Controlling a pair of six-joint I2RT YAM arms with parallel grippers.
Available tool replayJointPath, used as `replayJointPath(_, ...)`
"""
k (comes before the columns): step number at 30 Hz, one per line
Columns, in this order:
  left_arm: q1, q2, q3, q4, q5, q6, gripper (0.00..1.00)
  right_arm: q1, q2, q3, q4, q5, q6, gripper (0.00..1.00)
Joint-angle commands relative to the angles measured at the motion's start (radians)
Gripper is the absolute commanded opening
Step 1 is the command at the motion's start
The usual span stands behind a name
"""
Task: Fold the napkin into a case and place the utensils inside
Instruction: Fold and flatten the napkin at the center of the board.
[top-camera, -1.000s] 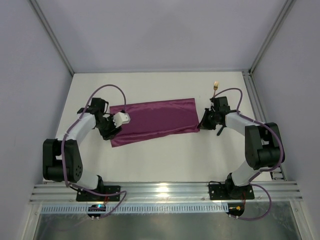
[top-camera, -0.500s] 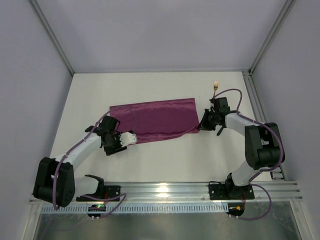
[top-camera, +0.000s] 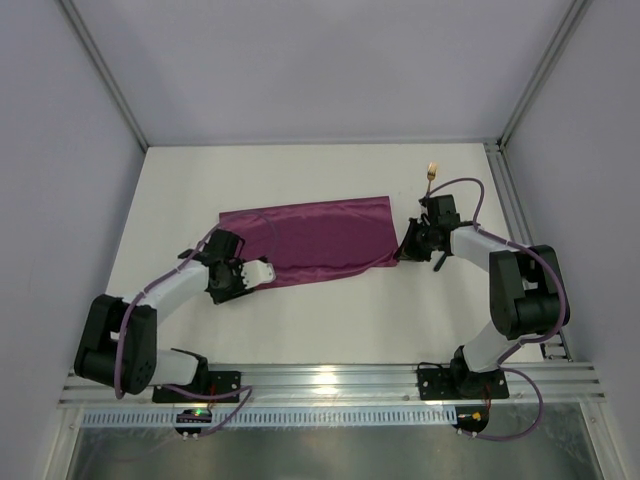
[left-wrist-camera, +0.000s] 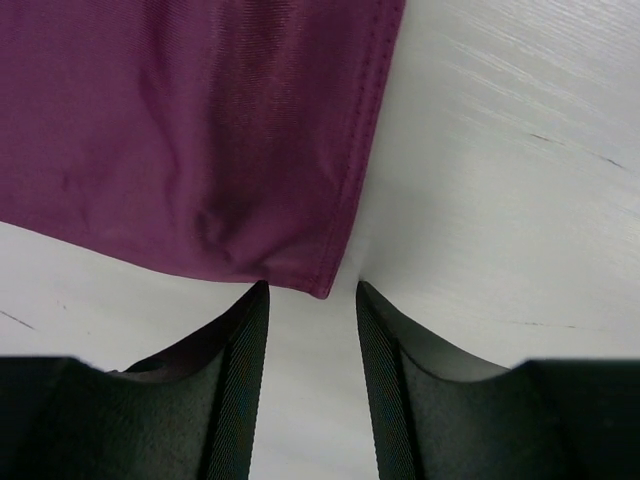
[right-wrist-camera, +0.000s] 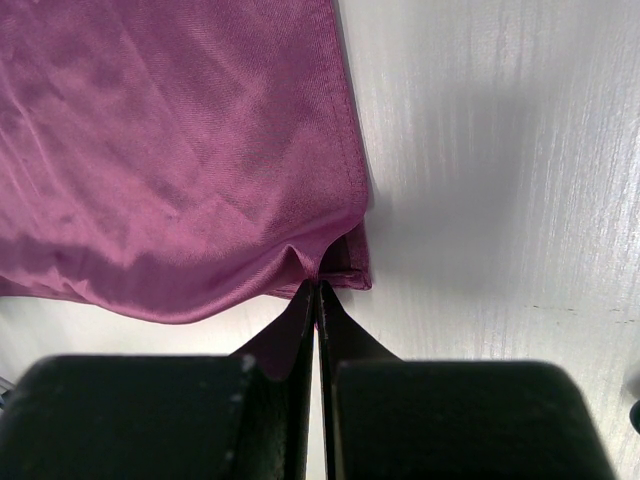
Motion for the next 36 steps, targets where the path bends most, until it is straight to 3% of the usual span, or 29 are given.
replayJointPath(1,-0.001,0.051,-0.004,0.069,-0.025,0.005,0.40,0.000,-0.024,0.012,0.017,-0.006,-0.019,0.04)
replayJointPath(3,-0.001,0.069,-0.007,0.095,-0.025,-0.001,0.34,0.000,-0.024,0.015,0.014,-0.003,-0.019,0.04)
replayJointPath(7,-0.001,0.073,0.002,0.086,-0.007,-0.021,0.06,0.000,-0.027,0.017,0.009,-0.005,-0.023,0.04)
replayJointPath(9,-0.001,0.057,0.002,0.075,0.010,-0.032,0.00,-0.002,-0.030,0.017,0.006,-0.005,-0.023,0.04)
replayJointPath(16,0.006,-0.018,0.010,0.052,0.046,-0.070,0.00,0.000,-0.044,0.025,-0.003,-0.005,-0.026,0.04)
replayJointPath(23,0.111,-0.090,0.108,0.053,0.158,-0.178,0.00,0.000,-0.079,0.049,-0.034,-0.021,-0.032,0.04)
replayJointPath(29,0.145,-0.066,0.177,0.064,0.133,-0.216,0.00,0.000,-0.087,0.094,-0.054,-0.035,-0.034,0.04)
replayJointPath(32,0.168,-0.023,0.229,0.119,0.106,-0.238,0.00,-0.002,-0.052,0.162,-0.052,-0.054,-0.014,0.04)
replayJointPath(36,0.203,0.115,0.396,0.167,0.072,-0.305,0.00,0.000,0.069,0.410,-0.043,-0.068,0.032,0.04)
